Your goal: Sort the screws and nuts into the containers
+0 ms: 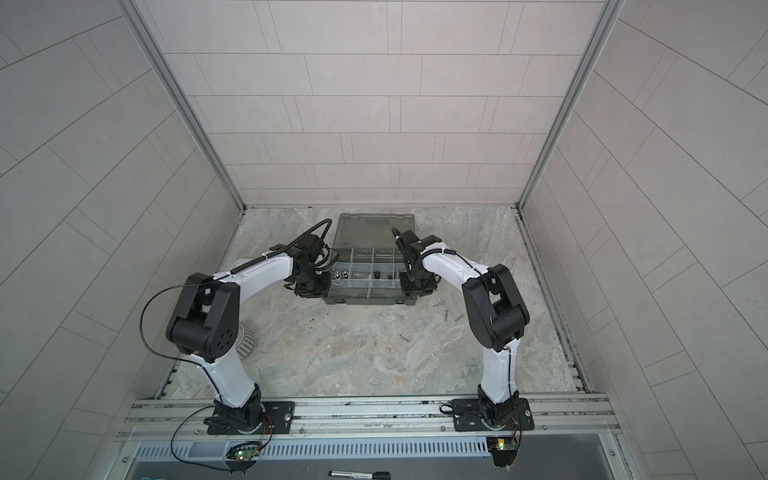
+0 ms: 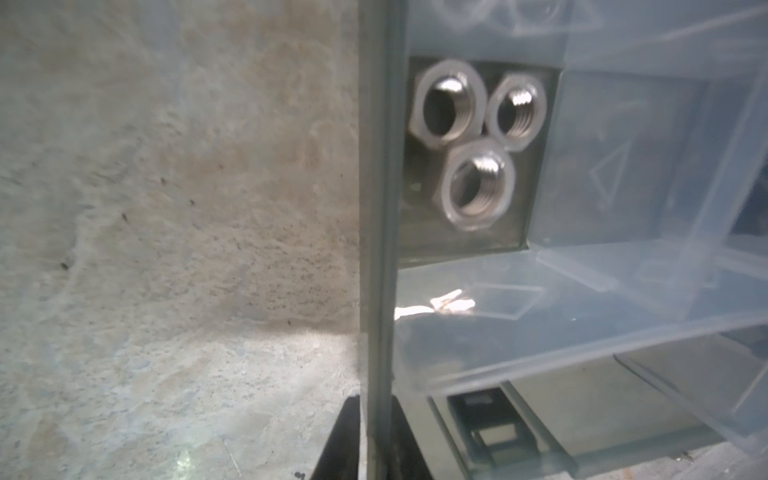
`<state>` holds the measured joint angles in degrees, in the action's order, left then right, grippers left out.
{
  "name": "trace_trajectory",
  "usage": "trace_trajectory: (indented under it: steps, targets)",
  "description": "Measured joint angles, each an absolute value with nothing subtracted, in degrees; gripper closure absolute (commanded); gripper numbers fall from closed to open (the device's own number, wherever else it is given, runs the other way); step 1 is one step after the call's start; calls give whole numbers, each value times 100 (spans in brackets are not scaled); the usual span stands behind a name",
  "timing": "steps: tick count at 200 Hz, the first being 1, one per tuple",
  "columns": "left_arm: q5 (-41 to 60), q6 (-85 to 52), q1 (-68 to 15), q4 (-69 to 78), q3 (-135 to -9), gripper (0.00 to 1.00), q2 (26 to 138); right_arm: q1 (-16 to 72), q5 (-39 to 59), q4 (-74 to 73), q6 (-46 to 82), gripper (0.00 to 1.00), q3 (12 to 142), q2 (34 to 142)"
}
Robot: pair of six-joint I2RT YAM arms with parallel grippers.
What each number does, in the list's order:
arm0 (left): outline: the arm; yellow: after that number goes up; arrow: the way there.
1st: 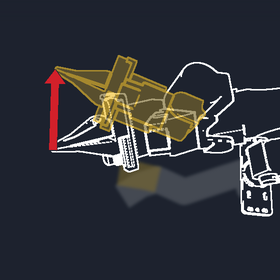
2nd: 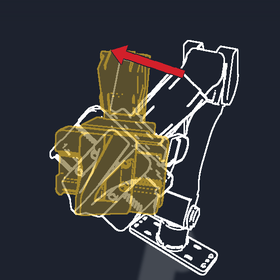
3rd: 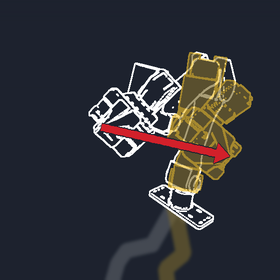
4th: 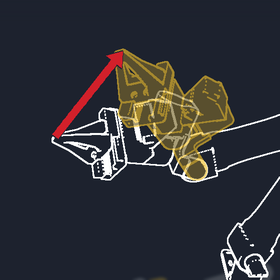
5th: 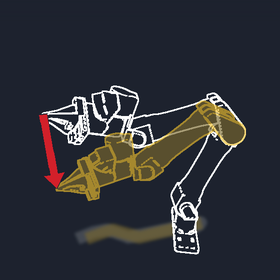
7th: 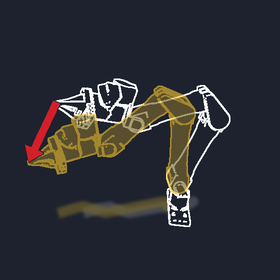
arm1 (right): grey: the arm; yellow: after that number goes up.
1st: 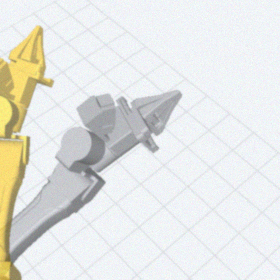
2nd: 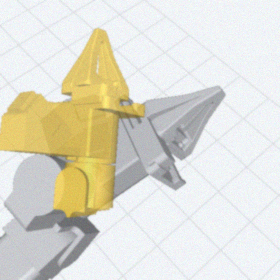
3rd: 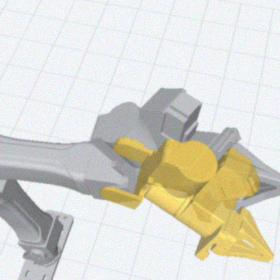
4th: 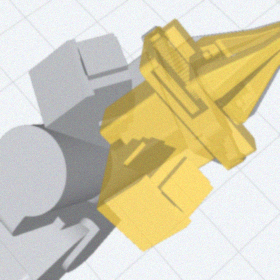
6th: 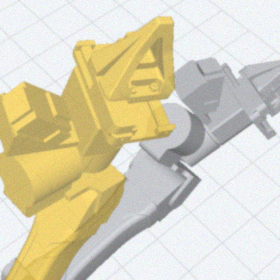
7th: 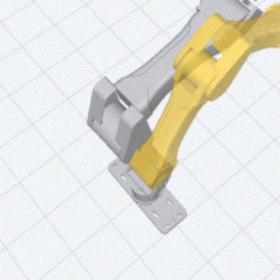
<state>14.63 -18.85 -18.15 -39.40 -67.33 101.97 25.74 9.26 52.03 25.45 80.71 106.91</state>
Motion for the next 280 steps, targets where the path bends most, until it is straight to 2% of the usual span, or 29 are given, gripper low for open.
trace_trajectory:
  steps: [14, 22, 40, 54, 73, 108, 138, 185, 221, 280]
  targets:
    - [1507, -1927, -1815, -3946, -6652, 47, 10092, 2571, 786, 5253, 2550, 43, 8018, 10431]
    - [1533, -1970, -1815, -3953, -6608, 39, 10005, 2561, 709, 5288, 2541, 40, 7975, 10265]
    - [1562, -1955, -1815, -4023, -6519, 33, 9767, 2519, 580, 5323, 2633, 40, 7797, 9848]
    - [1610, -1964, -1820, -4095, -6495, 29, 9564, 2462, 482, 5341, 2729, 45, 7588, 9566]
    - [1664, -1966, -1820, -4147, -6495, 26, 9284, 2346, 379, 5365, 2926, 56, 7253, 9371]
    - [1739, -1940, -1844, -4381, -6497, 19, 8573, 2062, 443, 5280, 3371, 64, 6578, 9345]
    - [1806, -1822, -1922, -4571, -6532, 12, 7935, 1933, 495, 5183, 3621, 64, 6326, 9345]
    - [1824, -1745, -1977, -4873, -6611, 11, 7679, 1826, 495, 5035, 3669, 70, 6075, 9356]
    - [1839, -1693, -1979, -4980, -6617, 0, 7677, 1793, 403, 4954, 3647, 71, 6045, 9520]
    - [1890, -1549, -1979, -5057, -7146, 0, 7913, 1726, 237, 4768, 3557, 76, 6053, 9981]
